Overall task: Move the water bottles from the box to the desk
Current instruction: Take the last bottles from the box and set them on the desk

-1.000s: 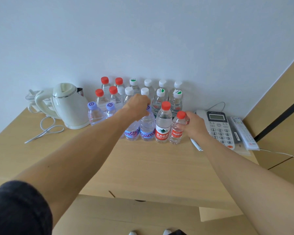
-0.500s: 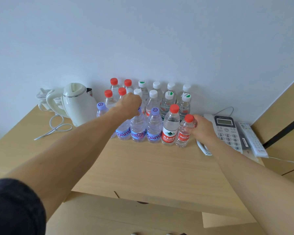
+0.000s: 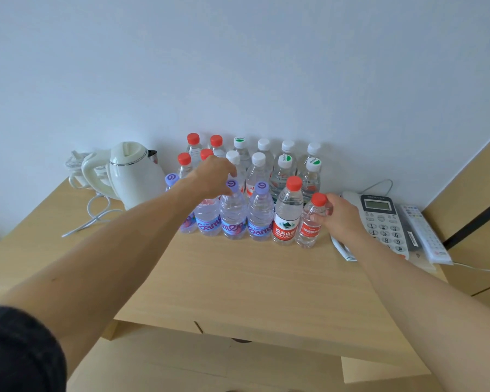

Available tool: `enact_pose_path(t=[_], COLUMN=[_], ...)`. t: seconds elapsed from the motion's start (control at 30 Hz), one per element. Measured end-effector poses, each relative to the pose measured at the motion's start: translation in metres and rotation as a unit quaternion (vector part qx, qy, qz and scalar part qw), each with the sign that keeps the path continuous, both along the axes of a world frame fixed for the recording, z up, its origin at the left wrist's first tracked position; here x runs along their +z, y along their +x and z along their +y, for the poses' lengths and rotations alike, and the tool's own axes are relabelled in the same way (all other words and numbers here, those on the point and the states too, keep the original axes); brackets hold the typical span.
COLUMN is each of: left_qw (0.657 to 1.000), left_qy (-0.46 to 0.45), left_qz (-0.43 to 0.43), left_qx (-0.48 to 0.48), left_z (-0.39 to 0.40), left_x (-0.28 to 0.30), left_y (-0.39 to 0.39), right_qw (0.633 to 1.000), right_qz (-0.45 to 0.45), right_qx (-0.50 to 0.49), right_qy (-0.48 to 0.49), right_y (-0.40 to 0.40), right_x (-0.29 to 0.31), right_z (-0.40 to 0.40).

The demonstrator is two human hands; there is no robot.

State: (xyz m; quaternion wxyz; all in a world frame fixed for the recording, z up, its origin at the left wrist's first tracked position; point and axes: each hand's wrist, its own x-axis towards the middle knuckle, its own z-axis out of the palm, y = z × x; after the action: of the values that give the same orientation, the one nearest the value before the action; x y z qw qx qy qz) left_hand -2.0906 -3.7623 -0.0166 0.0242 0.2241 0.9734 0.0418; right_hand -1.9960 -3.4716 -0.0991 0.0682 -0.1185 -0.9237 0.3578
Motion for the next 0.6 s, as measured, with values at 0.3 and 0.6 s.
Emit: enact_pose_path(t=[0.3,0.6], left_qw=[1.0,0.999], left_qy=[-0.014,-0.03], left_qz=[0.017,0.022], left_qx=[-0.004,0.002], left_z=[0.006,0.011], left_x=[-0.01,-0.008], left_y=[0.005,0.003], right_qw=[1.0,1.0], right_qz=[0.0,-0.005], right_qx=[-0.004,-0.003], right_qy=[0.002,-0.01], right_y=[0.002,0.003], right_x=[-0.002,-0.002], right_z=[0.002,0.001])
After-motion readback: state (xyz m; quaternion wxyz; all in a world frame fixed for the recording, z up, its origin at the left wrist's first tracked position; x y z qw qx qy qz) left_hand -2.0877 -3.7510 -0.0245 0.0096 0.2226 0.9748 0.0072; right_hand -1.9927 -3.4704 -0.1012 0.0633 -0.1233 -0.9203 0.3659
